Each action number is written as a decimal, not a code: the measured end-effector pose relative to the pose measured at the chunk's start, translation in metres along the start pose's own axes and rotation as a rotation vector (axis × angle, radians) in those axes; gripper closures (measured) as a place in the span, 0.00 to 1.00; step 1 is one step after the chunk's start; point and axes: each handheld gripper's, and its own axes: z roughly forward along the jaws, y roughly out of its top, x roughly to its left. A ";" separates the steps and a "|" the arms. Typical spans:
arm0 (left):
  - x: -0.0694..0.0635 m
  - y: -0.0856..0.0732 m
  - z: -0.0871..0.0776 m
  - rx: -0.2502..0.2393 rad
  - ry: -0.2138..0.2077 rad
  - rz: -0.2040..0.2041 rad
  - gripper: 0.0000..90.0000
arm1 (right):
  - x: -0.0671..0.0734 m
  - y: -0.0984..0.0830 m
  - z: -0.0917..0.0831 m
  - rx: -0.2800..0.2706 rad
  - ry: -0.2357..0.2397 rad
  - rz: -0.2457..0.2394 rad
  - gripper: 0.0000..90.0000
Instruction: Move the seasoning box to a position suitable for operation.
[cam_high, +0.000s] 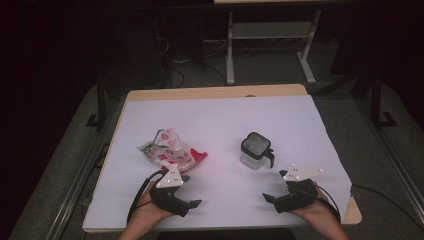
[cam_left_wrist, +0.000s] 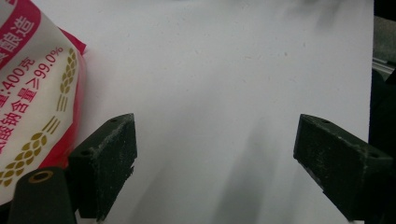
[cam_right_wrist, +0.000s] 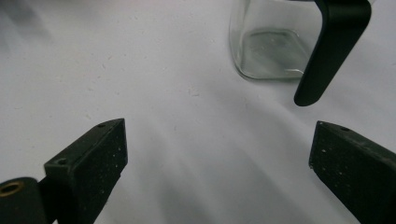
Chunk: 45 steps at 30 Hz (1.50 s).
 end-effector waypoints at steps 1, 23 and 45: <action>0.000 0.000 0.000 0.006 -0.001 0.008 0.14 | -0.001 0.000 0.000 0.001 0.001 0.004 0.05; -0.006 -0.003 0.002 -0.003 -0.040 0.023 0.14 | -0.015 0.010 -0.011 0.008 -0.040 0.057 0.05; -0.010 0.000 0.003 -0.025 -0.071 0.010 0.14 | -0.033 0.051 -0.012 0.024 -0.036 0.020 0.05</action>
